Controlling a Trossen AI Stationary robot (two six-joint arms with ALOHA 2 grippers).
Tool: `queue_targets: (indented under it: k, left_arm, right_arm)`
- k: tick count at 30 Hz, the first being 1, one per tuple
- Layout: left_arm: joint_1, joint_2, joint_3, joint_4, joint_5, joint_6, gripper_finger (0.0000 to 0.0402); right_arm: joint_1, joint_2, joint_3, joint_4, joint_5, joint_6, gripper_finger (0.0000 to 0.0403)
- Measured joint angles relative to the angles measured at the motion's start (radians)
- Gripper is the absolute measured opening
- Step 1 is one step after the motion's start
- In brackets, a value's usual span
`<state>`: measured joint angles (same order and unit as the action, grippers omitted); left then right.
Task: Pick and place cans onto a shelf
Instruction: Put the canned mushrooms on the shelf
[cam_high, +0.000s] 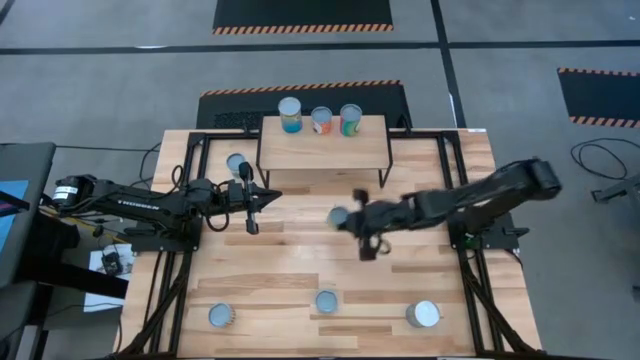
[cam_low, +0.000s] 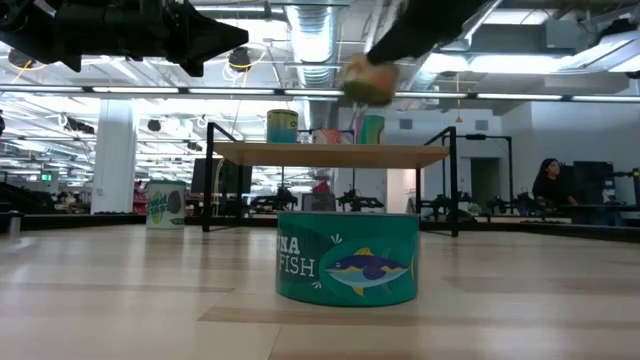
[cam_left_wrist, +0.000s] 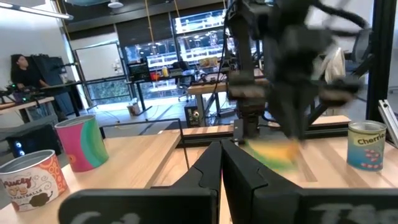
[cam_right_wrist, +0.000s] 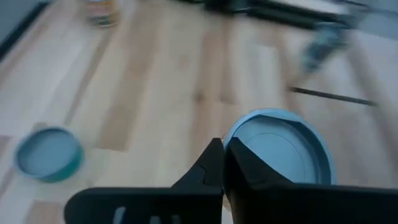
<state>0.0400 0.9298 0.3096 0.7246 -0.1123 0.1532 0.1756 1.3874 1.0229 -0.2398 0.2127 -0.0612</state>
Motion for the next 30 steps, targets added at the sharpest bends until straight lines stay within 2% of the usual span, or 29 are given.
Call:
queue_targets:
  k: [3,7,13,16,21,30]
  left_arm:
    - [0.000,0.000,0.000,0.000,0.000,0.000,0.0002]
    - [0.000,0.000,0.000,0.003,0.000,0.000,0.0002]
    - [0.000,0.000,0.000,0.010,-0.002,-0.001,0.0002]
    - [0.000,0.000,0.000,0.010,-0.005,0.000,0.0002]
    - [0.001,0.000,0.000,0.008,-0.007,0.003,0.0002]
    - [0.001,0.000,0.000,0.005,-0.005,0.003,0.0002]
  right_arm:
    - [-0.088,-0.113,0.001,-0.083,0.046,-0.019,0.0020]
    - [-0.286,-0.187,0.001,-0.147,0.046,-0.051,0.0012]
    - [-0.597,-0.163,0.019,-0.183,-0.104,-0.099,0.0012]
    - [-0.698,-0.101,0.058,-0.219,-0.145,-0.101,0.0012]
    - [-0.772,0.004,0.125,-0.235,-0.182,-0.106,0.0012]
    - [-0.792,0.109,0.199,-0.260,-0.169,-0.108,0.0013]
